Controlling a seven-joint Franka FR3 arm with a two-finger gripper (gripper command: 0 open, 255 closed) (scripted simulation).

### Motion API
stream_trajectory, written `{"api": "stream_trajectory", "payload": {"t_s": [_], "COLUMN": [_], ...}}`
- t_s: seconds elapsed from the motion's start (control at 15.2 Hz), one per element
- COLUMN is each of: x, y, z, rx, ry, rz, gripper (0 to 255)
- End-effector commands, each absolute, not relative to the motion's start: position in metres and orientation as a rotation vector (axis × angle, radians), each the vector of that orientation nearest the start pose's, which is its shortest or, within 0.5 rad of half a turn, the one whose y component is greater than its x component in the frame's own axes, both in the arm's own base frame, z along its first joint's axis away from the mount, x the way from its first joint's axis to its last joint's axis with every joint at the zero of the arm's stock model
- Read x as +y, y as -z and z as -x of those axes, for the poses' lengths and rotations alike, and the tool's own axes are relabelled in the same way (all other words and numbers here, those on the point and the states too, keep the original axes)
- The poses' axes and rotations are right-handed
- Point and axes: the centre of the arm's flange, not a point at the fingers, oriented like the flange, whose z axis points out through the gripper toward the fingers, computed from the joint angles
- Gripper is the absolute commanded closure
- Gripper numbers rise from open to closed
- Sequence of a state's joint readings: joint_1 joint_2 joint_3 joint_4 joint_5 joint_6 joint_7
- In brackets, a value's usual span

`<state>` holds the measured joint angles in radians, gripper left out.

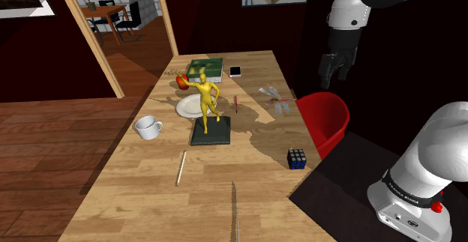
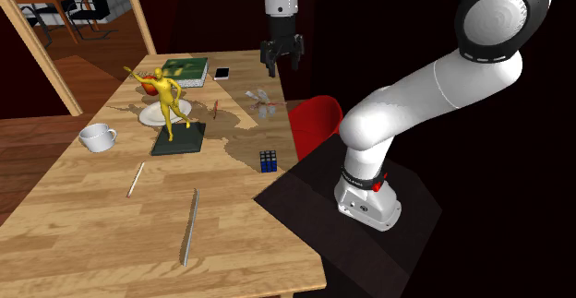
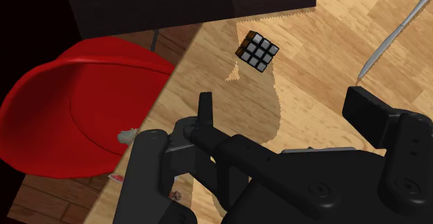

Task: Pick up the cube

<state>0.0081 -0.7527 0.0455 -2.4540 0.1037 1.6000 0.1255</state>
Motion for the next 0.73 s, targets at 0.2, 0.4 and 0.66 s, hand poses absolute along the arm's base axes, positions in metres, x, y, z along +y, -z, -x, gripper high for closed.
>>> {"api": "stream_trajectory", "payload": {"t_s": [0.2, 0.4, 0.66], "x": [0.042, 0.053, 0.068], "y": [-0.499, -0.461, -0.410], "z": [-0.309, -0.307, -0.305], "rx": [0.165, 0.185, 0.212], "ry": [-0.147, -0.130, -0.106], "rz": [3.078, 3.085, 3.095], "gripper": [0, 0, 0]}}
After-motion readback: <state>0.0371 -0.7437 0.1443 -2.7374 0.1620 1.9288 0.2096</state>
